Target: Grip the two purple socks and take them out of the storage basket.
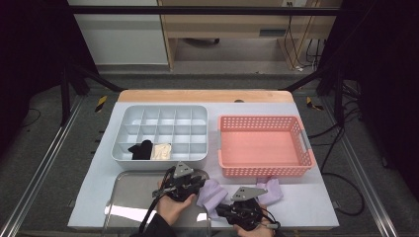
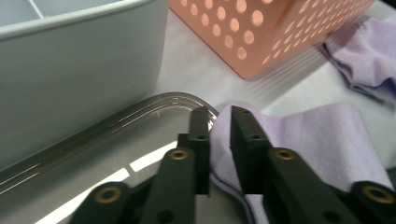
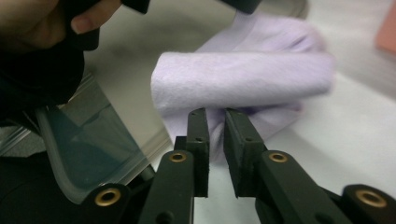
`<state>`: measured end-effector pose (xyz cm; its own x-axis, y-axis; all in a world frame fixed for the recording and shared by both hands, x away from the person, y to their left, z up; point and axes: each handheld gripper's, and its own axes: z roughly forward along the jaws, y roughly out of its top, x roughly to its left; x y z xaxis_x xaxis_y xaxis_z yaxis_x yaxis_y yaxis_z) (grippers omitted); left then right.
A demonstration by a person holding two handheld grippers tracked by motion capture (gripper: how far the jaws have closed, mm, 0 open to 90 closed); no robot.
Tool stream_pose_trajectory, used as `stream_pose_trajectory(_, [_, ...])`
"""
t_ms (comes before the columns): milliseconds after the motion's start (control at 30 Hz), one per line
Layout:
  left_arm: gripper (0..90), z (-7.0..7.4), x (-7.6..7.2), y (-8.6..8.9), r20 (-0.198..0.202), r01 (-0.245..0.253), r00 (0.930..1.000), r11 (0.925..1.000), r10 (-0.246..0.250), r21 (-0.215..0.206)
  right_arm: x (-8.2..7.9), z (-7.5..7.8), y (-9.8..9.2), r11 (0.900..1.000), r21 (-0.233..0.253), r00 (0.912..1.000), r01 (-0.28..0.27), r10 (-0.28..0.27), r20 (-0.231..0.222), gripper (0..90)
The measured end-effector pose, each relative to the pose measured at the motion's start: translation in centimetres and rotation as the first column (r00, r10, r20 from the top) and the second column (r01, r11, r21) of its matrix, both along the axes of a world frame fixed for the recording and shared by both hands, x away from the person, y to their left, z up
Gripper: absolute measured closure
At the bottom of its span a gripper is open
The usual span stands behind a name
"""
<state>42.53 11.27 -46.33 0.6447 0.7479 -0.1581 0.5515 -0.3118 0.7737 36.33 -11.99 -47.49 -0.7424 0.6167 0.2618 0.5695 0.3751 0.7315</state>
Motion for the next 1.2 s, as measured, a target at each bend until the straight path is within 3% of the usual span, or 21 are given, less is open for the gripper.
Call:
stream_pose_trajectory(233, [55.8, 0.9, -2.0, 2.0, 0.014, 0.022, 0.9997, 0.9997, -0.022, -0.012, 0.1, 1.5, -1.7, 0.998, 0.037, 0.9967, 0.057, -0.059, 0.056, 73.1])
stream_pose_trajectory(467, [46.3, -0.1, -4.1, 2.7, -0.01, 0.037, 0.9993, 0.9984, -0.037, 0.042, 1.8, 2.4, -2.6, 0.989, 0.044, 0.9834, 0.138, -0.142, 0.113, 69.4])
stream_pose_trajectory(700, [57.4, -1.3, -4.4, 1.8, -0.053, 0.059, 0.9969, 0.998, -0.058, 0.022, 3.4, 1.5, -1.6, 0.99, 0.033, 0.9872, 0.135, -0.137, 0.081, 69.0])
stream_pose_trajectory(833, [66.7, -1.5, -4.4, 1.4, -0.043, 0.048, 0.9979, 0.9987, -0.047, 0.015, 3.6, 0.6, -1.0, 0.993, 0.017, 0.9917, 0.12, -0.121, 0.045, 71.5])
stream_pose_trajectory(1000, [81.2, -1.6, -4.4, 1.2, -0.038, 0.047, 0.9982, 0.9986, -0.046, 0.024, 3.6, -0.2, -0.1, 0.994, -0.038, 0.9943, 0.104, -0.102, 0.029, 83.1])
stream_pose_trajectory(1200, [85.4, -1.3, -4.3, 1.2, -0.024, 0.053, 0.9983, 0.998, -0.052, 0.034, 3.4, 0.4, -0.6, 0.996, -0.009, 0.9951, 0.093, -0.093, 0.036, 87.1])
